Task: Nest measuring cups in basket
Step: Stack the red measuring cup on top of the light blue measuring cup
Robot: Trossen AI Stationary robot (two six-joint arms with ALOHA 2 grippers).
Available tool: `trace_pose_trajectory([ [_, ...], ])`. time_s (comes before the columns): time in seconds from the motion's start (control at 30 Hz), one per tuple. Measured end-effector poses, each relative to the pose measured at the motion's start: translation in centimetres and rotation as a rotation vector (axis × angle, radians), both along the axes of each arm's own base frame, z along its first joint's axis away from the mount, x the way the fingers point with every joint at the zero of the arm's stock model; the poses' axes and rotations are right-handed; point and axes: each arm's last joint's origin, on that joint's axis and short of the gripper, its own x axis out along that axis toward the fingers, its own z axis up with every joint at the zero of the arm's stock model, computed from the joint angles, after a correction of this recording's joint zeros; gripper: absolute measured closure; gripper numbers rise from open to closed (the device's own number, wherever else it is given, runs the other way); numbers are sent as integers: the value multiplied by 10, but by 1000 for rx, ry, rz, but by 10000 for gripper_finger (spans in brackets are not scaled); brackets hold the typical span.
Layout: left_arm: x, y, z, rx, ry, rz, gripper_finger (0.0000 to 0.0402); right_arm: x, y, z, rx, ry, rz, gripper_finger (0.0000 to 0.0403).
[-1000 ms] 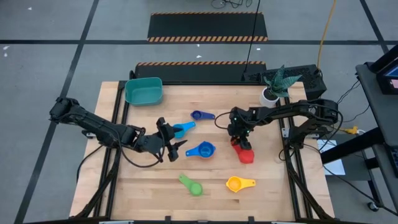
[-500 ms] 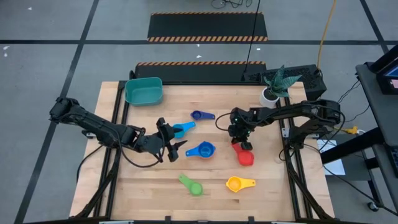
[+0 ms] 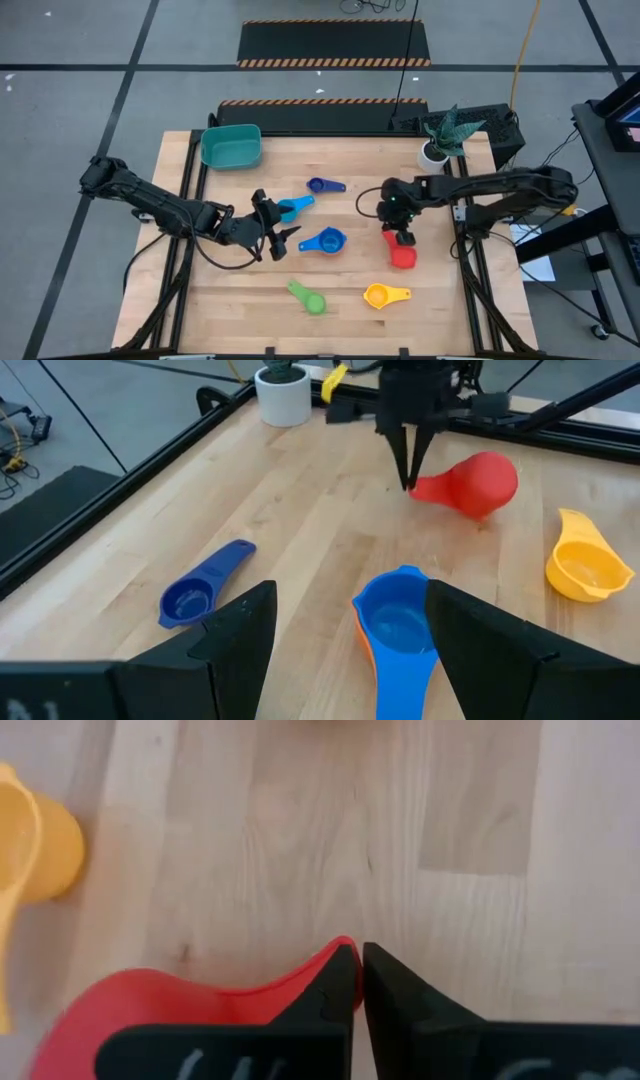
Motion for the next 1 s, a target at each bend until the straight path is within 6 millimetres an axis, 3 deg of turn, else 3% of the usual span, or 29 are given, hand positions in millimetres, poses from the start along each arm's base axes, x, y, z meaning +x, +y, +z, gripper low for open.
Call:
trace_pose_trajectory([
  [0.5,6,2,8,-7,-97,14,144,-17,17,33,43,-120,-39,402],
  [0.7,36,-2,2,55,-229,-12,144,-20,24,32,29,-83,-58,402],
  [1.0,83,-6,-42,111,-329,-74,144,-21,35,32,48,-64,-39,402],
])
